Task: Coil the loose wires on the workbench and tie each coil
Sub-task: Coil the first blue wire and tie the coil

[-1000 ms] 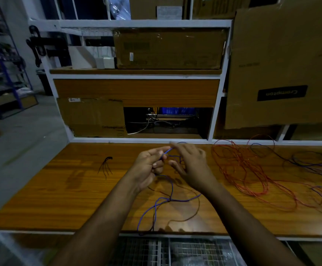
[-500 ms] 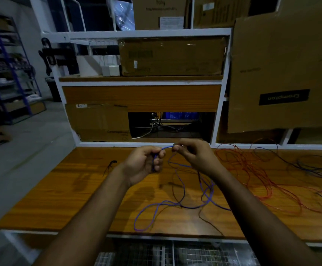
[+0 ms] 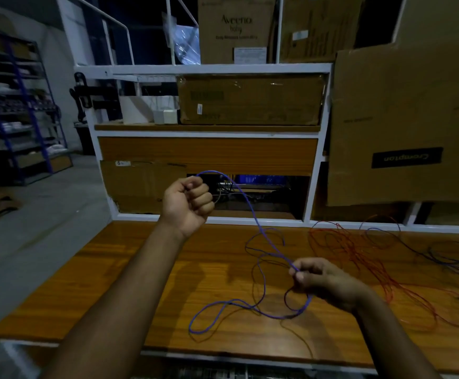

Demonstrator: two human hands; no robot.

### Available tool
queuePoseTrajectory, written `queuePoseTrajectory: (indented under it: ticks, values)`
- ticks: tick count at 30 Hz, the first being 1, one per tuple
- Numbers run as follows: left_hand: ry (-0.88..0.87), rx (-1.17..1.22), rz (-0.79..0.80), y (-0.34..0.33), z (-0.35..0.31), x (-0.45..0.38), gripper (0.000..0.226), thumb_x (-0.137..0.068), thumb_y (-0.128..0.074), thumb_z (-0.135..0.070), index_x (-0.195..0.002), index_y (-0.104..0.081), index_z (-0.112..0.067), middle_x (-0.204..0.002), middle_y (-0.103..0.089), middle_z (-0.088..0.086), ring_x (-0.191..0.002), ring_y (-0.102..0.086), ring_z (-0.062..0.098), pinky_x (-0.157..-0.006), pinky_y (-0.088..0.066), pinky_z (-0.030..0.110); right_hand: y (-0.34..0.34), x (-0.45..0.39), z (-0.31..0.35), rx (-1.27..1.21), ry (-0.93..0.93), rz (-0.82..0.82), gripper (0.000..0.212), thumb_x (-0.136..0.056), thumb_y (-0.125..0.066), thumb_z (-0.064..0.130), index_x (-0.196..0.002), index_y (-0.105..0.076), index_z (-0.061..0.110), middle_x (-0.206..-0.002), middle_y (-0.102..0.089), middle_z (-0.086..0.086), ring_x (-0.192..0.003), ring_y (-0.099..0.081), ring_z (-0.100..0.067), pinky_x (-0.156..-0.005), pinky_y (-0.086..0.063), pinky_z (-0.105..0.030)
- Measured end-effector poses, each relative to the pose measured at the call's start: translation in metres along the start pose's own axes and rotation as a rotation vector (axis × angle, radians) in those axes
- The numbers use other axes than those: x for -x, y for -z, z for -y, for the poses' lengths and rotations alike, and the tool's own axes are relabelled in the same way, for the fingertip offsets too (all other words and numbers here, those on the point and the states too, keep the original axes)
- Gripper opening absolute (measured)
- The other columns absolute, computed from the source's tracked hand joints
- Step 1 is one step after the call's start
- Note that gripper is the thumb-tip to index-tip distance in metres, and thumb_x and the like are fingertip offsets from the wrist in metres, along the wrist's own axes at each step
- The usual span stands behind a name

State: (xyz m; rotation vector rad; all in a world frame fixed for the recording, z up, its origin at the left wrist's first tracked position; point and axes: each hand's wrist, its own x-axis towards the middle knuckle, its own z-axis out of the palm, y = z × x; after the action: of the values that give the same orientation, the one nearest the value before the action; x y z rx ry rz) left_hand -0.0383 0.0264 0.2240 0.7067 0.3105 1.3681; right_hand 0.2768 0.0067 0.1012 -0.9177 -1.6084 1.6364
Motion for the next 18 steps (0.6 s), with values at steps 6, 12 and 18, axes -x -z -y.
queuePoseTrajectory:
  ticks: [6,12,18]
  values:
    - [0.076,-0.143,0.149,-0.007,0.017,-0.012,0.038,-0.102,-0.033,-0.027,-0.066,-0.042,-0.018,-0.053,-0.027,-0.008,-0.048,-0.012,0.008,-0.043,-0.019,0.022,-0.063,-0.014,0.007,0.553,0.205,-0.923,0.014,-0.084,-0.076,0.027,-0.077,-0.066,0.019,-0.070,-0.065,0.005,-0.060,-0.063,-0.008,-0.049,-0.045,-0.013]
    - [0.080,-0.504,0.236,-0.022,0.045,-0.010,0.033,-0.106,-0.030,-0.021,-0.076,-0.040,-0.014,-0.056,-0.030,-0.006,-0.046,-0.028,0.007,-0.049,-0.025,0.023,-0.119,-0.007,0.078,1.079,0.346,-0.366,0.015,-0.088,-0.059,0.009,-0.094,-0.069,0.019,-0.087,-0.064,0.005,-0.075,-0.054,-0.008,-0.068,-0.046,-0.022]
    - [0.100,-0.633,0.260,-0.026,0.046,-0.005,0.032,-0.107,-0.031,-0.018,-0.084,-0.050,-0.008,-0.062,-0.048,0.002,-0.050,-0.046,0.011,-0.050,-0.043,0.023,-0.106,0.005,0.149,1.076,0.602,-0.565,0.022,-0.091,-0.067,0.010,-0.109,-0.075,0.020,-0.104,-0.061,0.002,-0.093,-0.057,-0.009,-0.081,-0.051,-0.020]
